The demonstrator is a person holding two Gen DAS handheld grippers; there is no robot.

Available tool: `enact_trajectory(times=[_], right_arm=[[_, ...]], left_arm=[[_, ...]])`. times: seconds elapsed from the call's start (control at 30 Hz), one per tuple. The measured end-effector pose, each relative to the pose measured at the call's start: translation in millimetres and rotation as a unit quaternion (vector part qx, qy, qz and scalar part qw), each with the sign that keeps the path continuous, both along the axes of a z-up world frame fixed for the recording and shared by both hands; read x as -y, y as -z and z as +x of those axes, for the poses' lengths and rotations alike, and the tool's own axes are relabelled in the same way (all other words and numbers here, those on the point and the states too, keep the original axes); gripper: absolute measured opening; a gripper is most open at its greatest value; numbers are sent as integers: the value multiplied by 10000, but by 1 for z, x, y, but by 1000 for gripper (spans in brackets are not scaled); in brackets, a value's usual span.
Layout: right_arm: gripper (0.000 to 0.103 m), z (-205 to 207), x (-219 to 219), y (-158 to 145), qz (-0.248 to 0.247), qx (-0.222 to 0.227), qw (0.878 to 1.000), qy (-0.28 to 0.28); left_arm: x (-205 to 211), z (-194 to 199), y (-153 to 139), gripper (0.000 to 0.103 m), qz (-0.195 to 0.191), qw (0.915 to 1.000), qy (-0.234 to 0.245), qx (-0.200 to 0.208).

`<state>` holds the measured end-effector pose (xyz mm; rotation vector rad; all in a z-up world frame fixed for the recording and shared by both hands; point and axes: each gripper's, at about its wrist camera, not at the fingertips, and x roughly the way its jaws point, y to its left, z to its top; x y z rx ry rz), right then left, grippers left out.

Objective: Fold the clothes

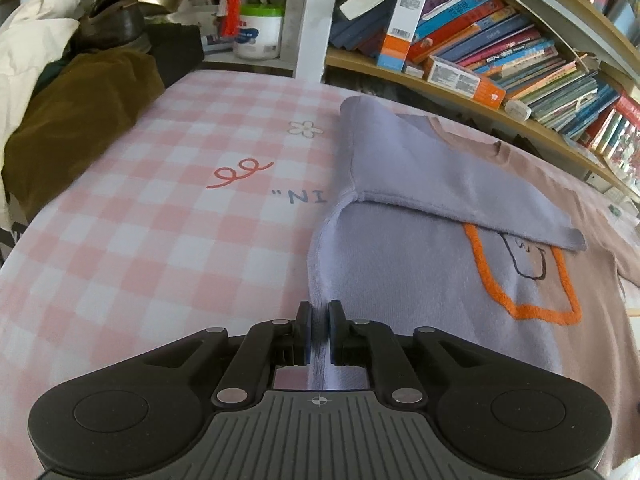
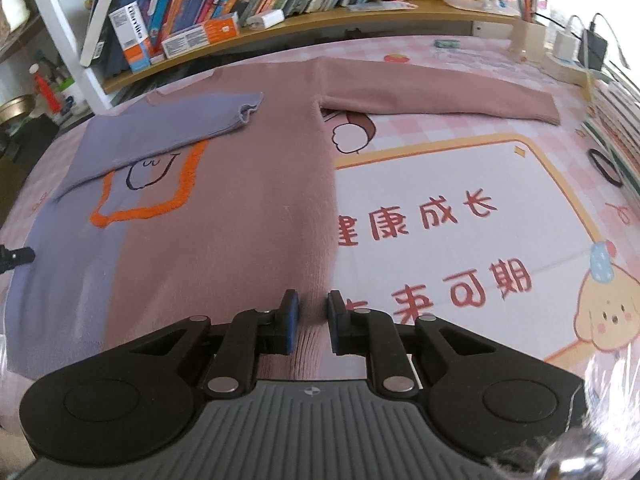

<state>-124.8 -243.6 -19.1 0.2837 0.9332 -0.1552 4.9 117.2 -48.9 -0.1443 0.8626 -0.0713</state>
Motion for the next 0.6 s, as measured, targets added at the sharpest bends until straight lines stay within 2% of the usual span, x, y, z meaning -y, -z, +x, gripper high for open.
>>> enact_trajectory(times=[0.03, 0.17, 0.2, 0.23, 0.33, 0.43, 0.5, 0.6], right_arm=[[42, -2, -1, -2, -68, 31, 10000, 57], [53, -10, -4, -16, -280, 214, 9991, 235], [59, -12, -4, -19, -322, 248, 9987, 292], [64, -13, -4, -22, -368, 277, 9983, 349], [69, -18, 0, -30, -450, 362, 9973, 460], [74, -21, 5, -36, -473, 436, 9961, 608], [76, -23, 8, -39, -491, 464, 9953, 691], [80, -25, 11, -40, -540, 471, 9945, 768]], left_arm=[[0, -2, -2, 18, 17, 10000, -18, 2], [2, -17, -10, 53, 67, 9997, -44, 236], [4, -22, -11, 58, 100, 9994, -23, 331], [5, -25, -12, 59, 134, 9991, -10, 399], [7, -32, -14, 62, 203, 9985, -4, 513], [7, -37, -19, 74, 254, 9979, -80, 583], [8, -43, -21, 87, 298, 9969, -226, 690], [15, -54, -20, 93, 361, 9960, -318, 756]])
